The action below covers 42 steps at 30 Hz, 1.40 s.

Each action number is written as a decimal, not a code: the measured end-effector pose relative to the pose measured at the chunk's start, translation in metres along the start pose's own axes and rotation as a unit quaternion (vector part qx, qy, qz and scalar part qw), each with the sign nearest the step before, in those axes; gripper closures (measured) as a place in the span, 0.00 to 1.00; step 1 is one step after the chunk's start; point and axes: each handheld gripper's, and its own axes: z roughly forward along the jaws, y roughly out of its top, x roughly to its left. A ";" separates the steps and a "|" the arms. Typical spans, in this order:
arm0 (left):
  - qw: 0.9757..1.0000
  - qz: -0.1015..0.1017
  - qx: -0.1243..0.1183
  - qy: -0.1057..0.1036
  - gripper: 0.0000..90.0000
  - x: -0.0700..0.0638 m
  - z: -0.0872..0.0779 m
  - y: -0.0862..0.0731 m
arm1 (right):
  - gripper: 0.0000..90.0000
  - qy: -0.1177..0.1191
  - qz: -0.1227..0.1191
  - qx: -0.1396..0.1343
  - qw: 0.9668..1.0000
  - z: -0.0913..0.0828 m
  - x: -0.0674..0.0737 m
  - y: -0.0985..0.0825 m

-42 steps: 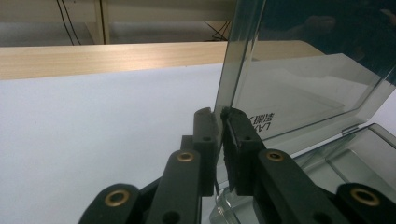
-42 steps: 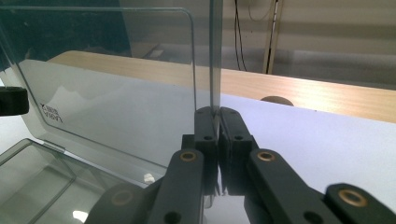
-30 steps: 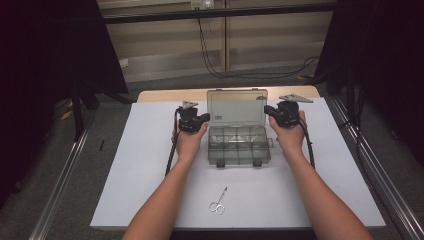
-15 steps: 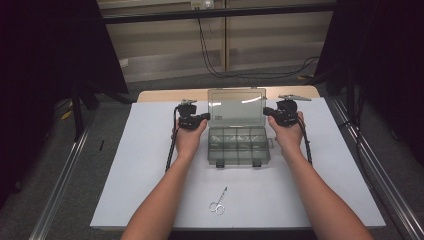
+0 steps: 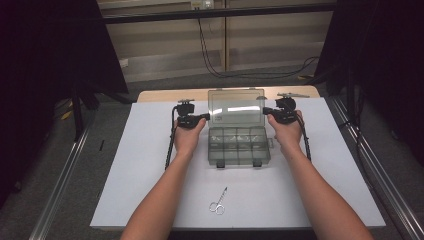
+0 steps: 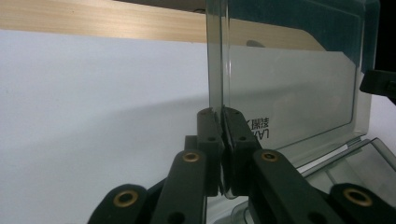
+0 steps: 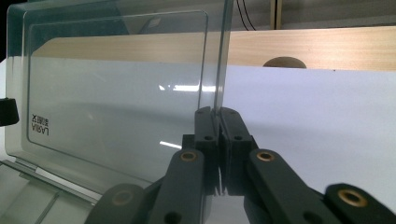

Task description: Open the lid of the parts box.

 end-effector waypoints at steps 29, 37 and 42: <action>0.998 -0.060 0.035 -0.009 0.99 0.014 0.013 0.000 | 1.00 0.008 0.019 0.046 0.999 0.019 -0.013 -0.006; 0.999 -0.026 0.028 -0.002 0.83 0.009 0.007 0.000 | 0.65 0.024 -0.021 0.021 0.999 0.010 -0.011 -0.007; 1.000 -0.010 0.025 -0.014 0.48 0.002 0.001 0.002 | 0.29 0.028 -0.030 -0.005 0.999 -0.006 -0.008 -0.005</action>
